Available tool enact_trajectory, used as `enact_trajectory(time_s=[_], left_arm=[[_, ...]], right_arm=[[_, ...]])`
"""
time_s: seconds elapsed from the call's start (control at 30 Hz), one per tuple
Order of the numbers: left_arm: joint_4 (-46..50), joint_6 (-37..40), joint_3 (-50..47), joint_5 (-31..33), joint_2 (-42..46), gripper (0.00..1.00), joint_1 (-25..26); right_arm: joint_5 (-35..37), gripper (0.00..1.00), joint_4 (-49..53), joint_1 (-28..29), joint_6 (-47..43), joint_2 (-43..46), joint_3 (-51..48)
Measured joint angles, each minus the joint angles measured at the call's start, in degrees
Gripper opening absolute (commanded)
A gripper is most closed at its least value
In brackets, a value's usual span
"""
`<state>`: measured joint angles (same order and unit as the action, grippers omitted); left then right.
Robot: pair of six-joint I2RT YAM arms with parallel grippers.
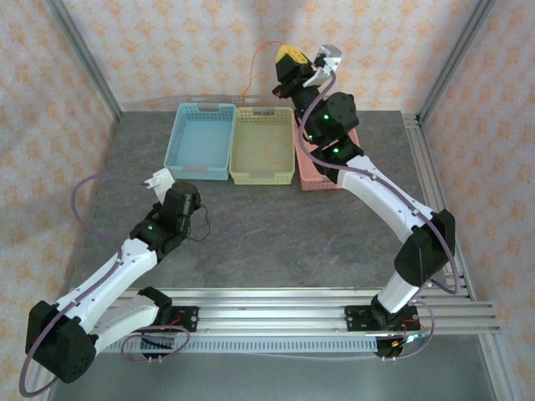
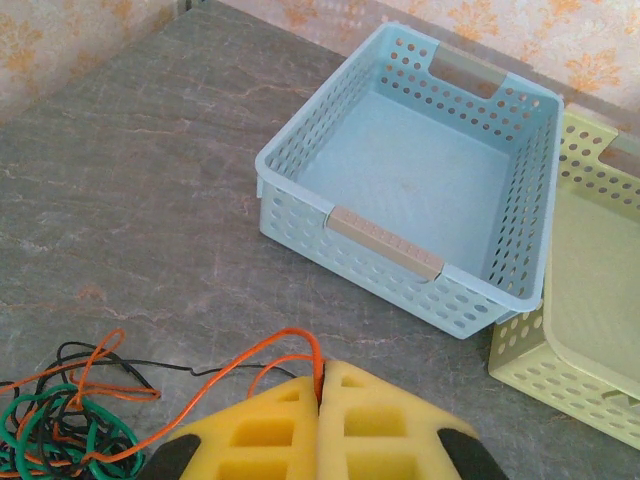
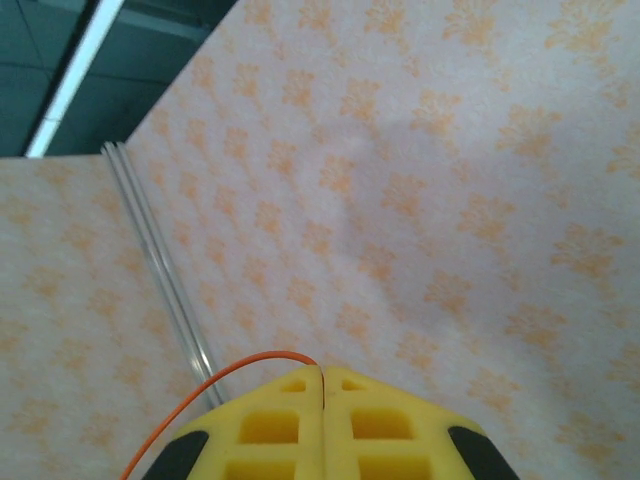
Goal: Untangle the cables
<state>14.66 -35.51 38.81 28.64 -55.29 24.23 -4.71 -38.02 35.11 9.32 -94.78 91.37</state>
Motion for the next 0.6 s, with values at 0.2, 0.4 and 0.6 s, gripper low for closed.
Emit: enact_trajectory(time_s=[0.2,0.4,0.6], left_arm=[[-0.17,0.0,0.0,0.0,0.0,0.0,0.0],[-0.2,0.0,0.0,0.0,0.0,0.0,0.0],[-0.24,0.0,0.0,-0.15,0.0,0.0,0.0]], right_arm=[[-2.99,0.0,-3.72,0.0,6.12,-3.43,2.71],[-3.98,0.0,-6.47,0.0,8.85,-10.88,11.1],[-4.57,0.0,-8.11,0.0,13.31,-21.88,21.0]])
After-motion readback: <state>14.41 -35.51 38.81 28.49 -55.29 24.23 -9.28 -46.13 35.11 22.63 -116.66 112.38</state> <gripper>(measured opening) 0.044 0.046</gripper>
